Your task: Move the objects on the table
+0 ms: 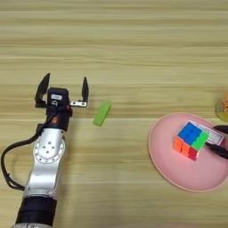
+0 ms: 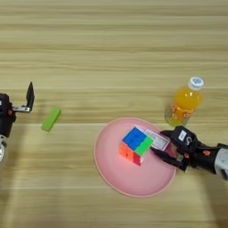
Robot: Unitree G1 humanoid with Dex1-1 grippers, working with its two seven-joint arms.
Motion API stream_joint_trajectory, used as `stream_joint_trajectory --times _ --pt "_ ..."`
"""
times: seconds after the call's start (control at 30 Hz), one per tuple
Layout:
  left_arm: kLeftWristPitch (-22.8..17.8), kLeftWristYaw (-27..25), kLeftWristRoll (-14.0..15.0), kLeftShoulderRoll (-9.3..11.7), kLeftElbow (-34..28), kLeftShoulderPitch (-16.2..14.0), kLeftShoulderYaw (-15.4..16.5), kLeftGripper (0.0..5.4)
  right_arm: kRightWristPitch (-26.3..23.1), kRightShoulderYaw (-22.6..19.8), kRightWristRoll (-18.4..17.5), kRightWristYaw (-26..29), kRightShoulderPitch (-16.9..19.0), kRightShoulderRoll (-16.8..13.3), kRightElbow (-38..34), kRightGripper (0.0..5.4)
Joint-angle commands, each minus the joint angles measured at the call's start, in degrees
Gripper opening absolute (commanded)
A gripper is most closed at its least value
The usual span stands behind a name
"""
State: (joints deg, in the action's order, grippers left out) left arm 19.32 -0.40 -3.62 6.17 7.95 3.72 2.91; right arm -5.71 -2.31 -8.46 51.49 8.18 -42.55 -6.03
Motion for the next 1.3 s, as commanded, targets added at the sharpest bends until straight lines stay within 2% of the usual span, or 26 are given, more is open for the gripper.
stream_joint_trajectory --times 0.03,0.3,0.47,0.6,0.73,1.1,1.3 --pt "0.5 0.0 -0.3 0.0 0.5 0.0 -0.3 5.40 0.3 0.4 0.5 -0.2 -0.3 -0.3 0.2 3.65" --pt "0.5 0.1 -0.4 0.0 0.7 0.1 -0.3 5.40 0.7 -0.9 -0.6 -0.1 -0.4 -0.5 -0.4 4.36" --pt "0.7 0.0 -0.3 0.1 1.0 0.3 -0.2 5.40 0.3 -1.8 -1.7 0.1 -0.4 -0.6 -1.8 5.01" --pt "0.9 0.0 -0.3 0.2 1.5 0.6 -0.1 5.40 0.5 -3.4 -3.9 0.9 -0.4 -0.7 -3.1 5.37" --pt "1.1 0.0 -0.2 0.3 1.9 0.8 0.0 5.40 1.1 -5.0 -5.9 1.7 -0.7 -0.9 -3.7 5.37" --pt "1.3 -0.3 -0.1 0.5 2.4 1.3 -0.1 5.40 -1.1 -8.6 -13.2 2.0 -1.4 -0.3 -10.0 5.37" --pt "0.9 -0.8 -0.3 0.3 2.8 1.6 -0.6 5.40 -3.0 -10.6 -19.3 1.7 -2.4 0.6 -13.9 5.37"
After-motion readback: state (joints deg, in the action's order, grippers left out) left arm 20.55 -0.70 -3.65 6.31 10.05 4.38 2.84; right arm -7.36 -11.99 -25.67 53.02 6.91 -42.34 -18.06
